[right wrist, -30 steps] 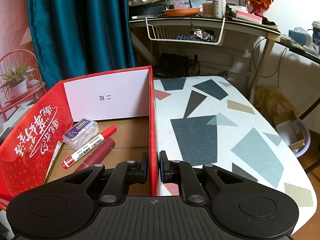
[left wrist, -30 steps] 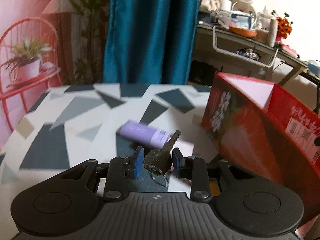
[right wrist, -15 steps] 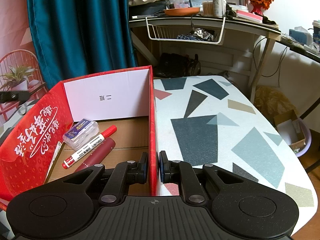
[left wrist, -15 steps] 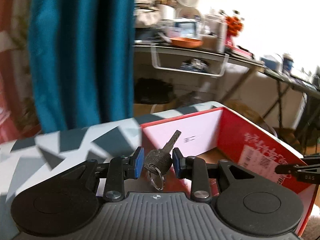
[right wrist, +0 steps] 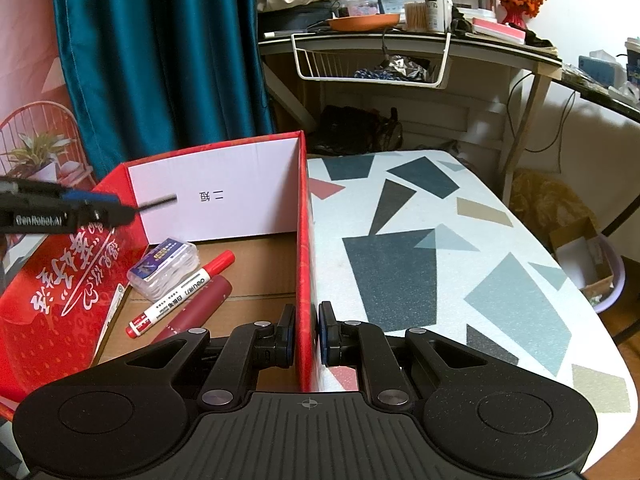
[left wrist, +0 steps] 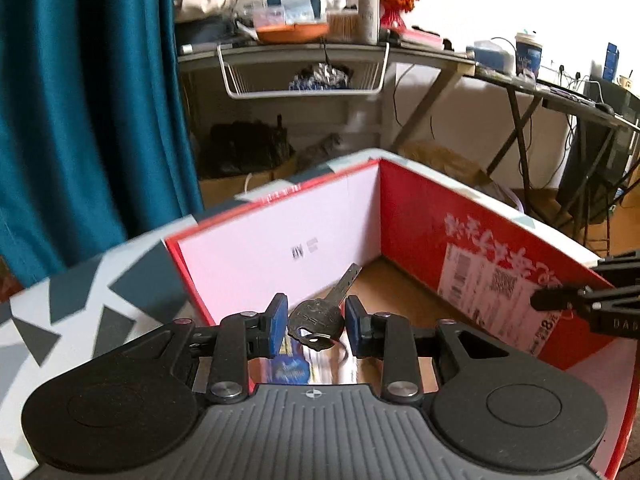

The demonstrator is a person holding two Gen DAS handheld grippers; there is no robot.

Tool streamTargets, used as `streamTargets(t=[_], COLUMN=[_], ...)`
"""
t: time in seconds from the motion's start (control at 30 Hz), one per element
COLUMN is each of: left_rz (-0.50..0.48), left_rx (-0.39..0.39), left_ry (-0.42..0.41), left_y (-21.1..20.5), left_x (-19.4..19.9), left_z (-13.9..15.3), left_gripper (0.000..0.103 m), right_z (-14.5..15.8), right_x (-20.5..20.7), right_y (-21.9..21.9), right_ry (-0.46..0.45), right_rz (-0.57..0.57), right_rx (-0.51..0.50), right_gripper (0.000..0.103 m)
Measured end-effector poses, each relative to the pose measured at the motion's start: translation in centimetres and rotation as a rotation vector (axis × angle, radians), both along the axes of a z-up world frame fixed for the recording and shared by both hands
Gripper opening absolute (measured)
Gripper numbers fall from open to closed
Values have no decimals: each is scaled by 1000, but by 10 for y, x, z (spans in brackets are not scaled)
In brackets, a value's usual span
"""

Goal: Organize rigid objects
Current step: 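Carry the key into the red box and open the left tool, then move the left tool back over the gold-framed card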

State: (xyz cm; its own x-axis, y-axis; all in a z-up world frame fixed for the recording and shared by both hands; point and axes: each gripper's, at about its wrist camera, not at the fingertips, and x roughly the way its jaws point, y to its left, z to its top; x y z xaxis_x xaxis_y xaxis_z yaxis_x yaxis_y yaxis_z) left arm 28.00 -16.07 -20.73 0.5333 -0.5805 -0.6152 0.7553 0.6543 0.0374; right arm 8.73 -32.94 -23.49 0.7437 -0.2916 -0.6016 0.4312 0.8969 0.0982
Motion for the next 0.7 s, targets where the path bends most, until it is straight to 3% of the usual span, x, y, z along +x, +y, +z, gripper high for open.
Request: streamTargets(t=[0.4, 0.7], left_rz=[-34, 6], left_rx=[5, -64], left_ry=[20, 19], left_y=[2, 19], left_x=[-2, 1], left_z=[-5, 9], left_gripper=[30, 32], right_z=[0, 0], right_x=[-1, -1], right_y=[0, 0], right_ry=[0, -1], right_rz=[0, 0], right_rx=[1, 2], right_gripper=[11, 11])
